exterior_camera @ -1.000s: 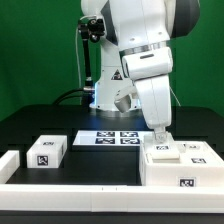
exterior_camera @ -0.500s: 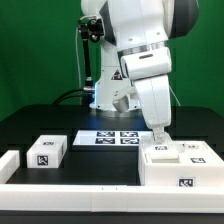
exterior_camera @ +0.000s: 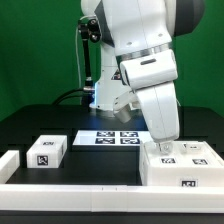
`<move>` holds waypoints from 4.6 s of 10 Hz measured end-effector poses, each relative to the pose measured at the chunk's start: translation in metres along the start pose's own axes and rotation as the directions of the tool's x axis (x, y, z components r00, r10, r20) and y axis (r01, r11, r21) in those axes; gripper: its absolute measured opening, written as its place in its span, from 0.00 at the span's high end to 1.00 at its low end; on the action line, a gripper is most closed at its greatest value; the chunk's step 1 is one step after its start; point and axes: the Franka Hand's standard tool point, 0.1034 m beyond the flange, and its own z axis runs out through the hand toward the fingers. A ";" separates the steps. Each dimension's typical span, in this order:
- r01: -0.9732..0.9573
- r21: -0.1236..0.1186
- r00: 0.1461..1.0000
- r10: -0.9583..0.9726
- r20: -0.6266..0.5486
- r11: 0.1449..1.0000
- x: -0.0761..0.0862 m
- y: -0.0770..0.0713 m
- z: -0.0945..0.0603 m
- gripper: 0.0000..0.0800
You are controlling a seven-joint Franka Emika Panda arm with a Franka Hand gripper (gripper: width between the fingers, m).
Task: Assemble cabinet
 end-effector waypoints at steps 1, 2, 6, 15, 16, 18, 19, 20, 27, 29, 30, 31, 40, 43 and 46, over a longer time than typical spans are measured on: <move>0.003 0.000 1.000 -0.003 0.000 1.000 0.000 0.000 0.000 0.92; 0.005 0.000 1.000 -0.005 0.000 1.000 0.000 0.000 0.000 0.91; -0.009 -0.013 1.000 0.009 0.010 1.000 0.001 0.001 -0.010 0.42; -0.012 -0.031 0.998 0.014 0.056 0.999 0.000 -0.027 -0.028 0.19; -0.057 -0.060 0.996 0.060 0.061 0.997 0.001 -0.034 -0.031 0.19; -0.101 -0.088 0.991 0.107 0.075 0.991 0.005 -0.065 -0.030 0.19; -0.149 -0.122 0.986 0.158 0.062 0.981 0.013 -0.075 -0.028 0.19; -0.158 -0.123 0.984 0.167 0.060 0.980 0.015 -0.079 -0.027 0.19; -0.751 -0.154 0.659 0.744 -0.110 0.642 0.037 -0.077 -0.022 0.19; -0.836 -0.134 0.548 0.824 -0.142 0.533 0.036 -0.079 -0.021 0.19; -0.852 -0.127 0.523 0.840 -0.147 0.508 0.036 -0.079 -0.021 0.19; -0.897 -0.109 0.442 0.883 -0.160 0.429 0.037 -0.079 -0.020 0.19; -0.996 -0.080 -0.008 0.981 -0.192 -0.024 0.030 -0.096 -0.005 0.19; -0.992 -0.107 0.092 0.966 -0.241 0.068 0.018 -0.102 0.013 0.19; -0.984 -0.133 0.157 0.919 -0.361 0.116 0.025 -0.105 0.021 0.19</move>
Offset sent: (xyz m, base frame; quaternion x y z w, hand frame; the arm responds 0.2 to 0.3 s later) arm 0.0000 0.0000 0.0000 0.0000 0.0000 0.0000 1.0000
